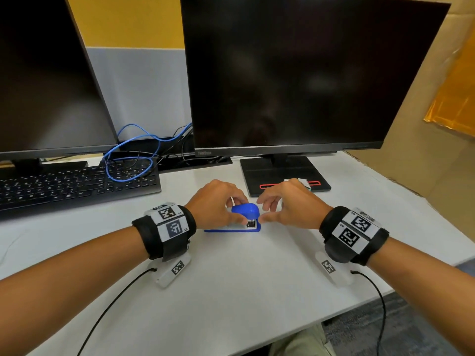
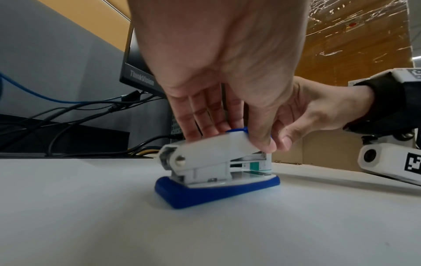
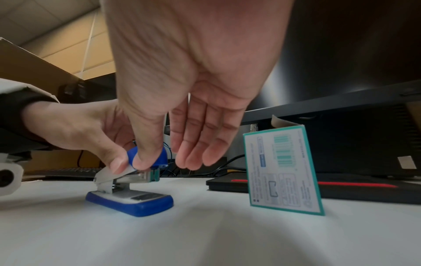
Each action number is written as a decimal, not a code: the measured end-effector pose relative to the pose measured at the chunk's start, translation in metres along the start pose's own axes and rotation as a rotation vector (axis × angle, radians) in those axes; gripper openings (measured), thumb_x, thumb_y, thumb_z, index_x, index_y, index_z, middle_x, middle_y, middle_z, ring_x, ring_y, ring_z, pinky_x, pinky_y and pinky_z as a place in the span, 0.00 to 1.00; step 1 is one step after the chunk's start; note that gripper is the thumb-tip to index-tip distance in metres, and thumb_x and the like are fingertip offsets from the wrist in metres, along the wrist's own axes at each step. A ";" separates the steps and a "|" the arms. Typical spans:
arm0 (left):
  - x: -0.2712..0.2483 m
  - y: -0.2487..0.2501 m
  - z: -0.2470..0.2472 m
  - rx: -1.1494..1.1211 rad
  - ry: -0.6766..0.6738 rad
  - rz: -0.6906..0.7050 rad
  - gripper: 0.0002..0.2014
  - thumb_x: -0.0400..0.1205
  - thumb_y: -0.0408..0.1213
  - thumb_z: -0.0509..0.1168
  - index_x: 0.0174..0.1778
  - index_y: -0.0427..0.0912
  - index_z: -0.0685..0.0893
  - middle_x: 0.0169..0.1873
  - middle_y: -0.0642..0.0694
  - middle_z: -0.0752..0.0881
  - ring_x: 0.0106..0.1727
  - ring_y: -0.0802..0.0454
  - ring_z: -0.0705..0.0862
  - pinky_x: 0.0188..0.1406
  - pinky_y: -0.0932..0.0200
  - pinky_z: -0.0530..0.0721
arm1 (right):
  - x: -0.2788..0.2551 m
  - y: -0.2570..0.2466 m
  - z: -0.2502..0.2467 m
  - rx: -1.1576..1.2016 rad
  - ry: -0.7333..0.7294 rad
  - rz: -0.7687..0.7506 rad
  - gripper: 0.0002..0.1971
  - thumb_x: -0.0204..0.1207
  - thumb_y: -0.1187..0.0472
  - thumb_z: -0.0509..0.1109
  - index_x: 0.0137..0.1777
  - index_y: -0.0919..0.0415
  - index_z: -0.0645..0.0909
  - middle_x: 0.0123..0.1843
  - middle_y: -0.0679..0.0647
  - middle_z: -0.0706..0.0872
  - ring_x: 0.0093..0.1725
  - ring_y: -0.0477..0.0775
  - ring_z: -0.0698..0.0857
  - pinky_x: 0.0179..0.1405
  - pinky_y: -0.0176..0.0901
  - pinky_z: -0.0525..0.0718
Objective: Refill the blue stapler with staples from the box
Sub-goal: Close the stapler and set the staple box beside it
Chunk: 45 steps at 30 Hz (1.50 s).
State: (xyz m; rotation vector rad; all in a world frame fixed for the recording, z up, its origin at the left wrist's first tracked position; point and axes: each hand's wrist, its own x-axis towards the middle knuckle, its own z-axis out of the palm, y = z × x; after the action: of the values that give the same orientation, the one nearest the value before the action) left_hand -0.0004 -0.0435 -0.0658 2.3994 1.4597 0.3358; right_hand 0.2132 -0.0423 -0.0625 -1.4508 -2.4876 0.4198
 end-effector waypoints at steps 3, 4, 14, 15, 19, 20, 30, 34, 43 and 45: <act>0.001 0.002 -0.001 0.009 -0.044 -0.004 0.26 0.71 0.55 0.76 0.64 0.50 0.86 0.55 0.51 0.90 0.51 0.52 0.86 0.58 0.50 0.86 | 0.001 -0.002 0.002 0.004 -0.018 0.006 0.24 0.70 0.47 0.80 0.65 0.56 0.86 0.51 0.52 0.92 0.47 0.48 0.90 0.42 0.27 0.79; 0.001 0.002 -0.001 0.022 -0.062 -0.006 0.29 0.71 0.57 0.76 0.67 0.51 0.84 0.56 0.51 0.89 0.53 0.52 0.86 0.60 0.51 0.85 | 0.002 -0.002 0.003 0.006 -0.032 0.013 0.24 0.70 0.47 0.80 0.64 0.56 0.86 0.51 0.52 0.92 0.47 0.48 0.90 0.44 0.29 0.82; 0.003 0.010 0.009 0.090 -0.062 0.021 0.20 0.74 0.48 0.74 0.61 0.51 0.84 0.52 0.48 0.90 0.45 0.50 0.79 0.54 0.50 0.85 | 0.012 -0.017 0.017 -0.023 -0.104 0.039 0.18 0.68 0.51 0.83 0.54 0.61 0.90 0.46 0.57 0.92 0.45 0.56 0.87 0.54 0.47 0.86; 0.004 0.010 0.010 0.095 -0.054 0.017 0.19 0.74 0.46 0.73 0.61 0.51 0.84 0.51 0.47 0.90 0.45 0.50 0.78 0.53 0.51 0.84 | 0.012 -0.018 0.017 -0.022 -0.102 0.051 0.19 0.67 0.51 0.83 0.54 0.61 0.90 0.46 0.57 0.93 0.46 0.57 0.88 0.55 0.48 0.86; 0.004 0.009 0.015 0.101 -0.049 0.032 0.16 0.75 0.45 0.72 0.58 0.49 0.85 0.49 0.47 0.89 0.44 0.49 0.78 0.51 0.50 0.85 | 0.008 -0.015 0.016 -0.036 -0.133 0.073 0.18 0.66 0.51 0.84 0.52 0.62 0.90 0.45 0.57 0.93 0.45 0.56 0.90 0.55 0.49 0.88; 0.004 0.008 0.016 0.095 -0.056 0.036 0.15 0.76 0.45 0.72 0.58 0.49 0.85 0.48 0.47 0.89 0.44 0.49 0.79 0.50 0.50 0.85 | 0.007 -0.014 0.014 -0.050 -0.136 0.072 0.18 0.67 0.51 0.84 0.52 0.61 0.90 0.45 0.56 0.93 0.46 0.55 0.89 0.56 0.49 0.88; 0.007 0.007 0.015 0.061 -0.090 0.029 0.16 0.77 0.45 0.72 0.59 0.45 0.84 0.51 0.45 0.88 0.46 0.50 0.79 0.51 0.55 0.82 | -0.005 0.018 -0.052 -0.207 0.137 0.232 0.27 0.71 0.55 0.81 0.70 0.53 0.80 0.74 0.55 0.81 0.72 0.59 0.79 0.66 0.51 0.81; 0.006 0.006 0.015 0.059 -0.091 0.020 0.18 0.78 0.46 0.72 0.62 0.46 0.83 0.53 0.45 0.87 0.49 0.51 0.77 0.49 0.59 0.75 | -0.004 0.035 -0.044 -0.224 0.023 0.294 0.26 0.75 0.61 0.77 0.73 0.53 0.79 0.75 0.57 0.82 0.71 0.63 0.82 0.59 0.51 0.85; 0.001 -0.023 -0.003 0.104 -0.063 -0.090 0.19 0.75 0.47 0.73 0.60 0.45 0.84 0.47 0.50 0.82 0.50 0.51 0.76 0.49 0.58 0.76 | 0.014 0.010 -0.026 -0.135 0.013 0.177 0.19 0.75 0.61 0.77 0.67 0.53 0.84 0.68 0.56 0.87 0.69 0.62 0.83 0.58 0.53 0.86; -0.002 -0.034 -0.009 0.116 -0.039 -0.120 0.19 0.74 0.47 0.74 0.58 0.45 0.85 0.47 0.48 0.84 0.49 0.50 0.77 0.49 0.56 0.79 | 0.022 -0.002 -0.022 -0.121 0.004 0.145 0.19 0.74 0.62 0.78 0.65 0.53 0.85 0.66 0.55 0.88 0.68 0.61 0.84 0.60 0.53 0.87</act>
State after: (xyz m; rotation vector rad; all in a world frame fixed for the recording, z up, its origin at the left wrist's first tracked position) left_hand -0.0322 -0.0293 -0.0699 2.3786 1.6382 0.1792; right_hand 0.2080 -0.0209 -0.0399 -1.6844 -2.4518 0.2958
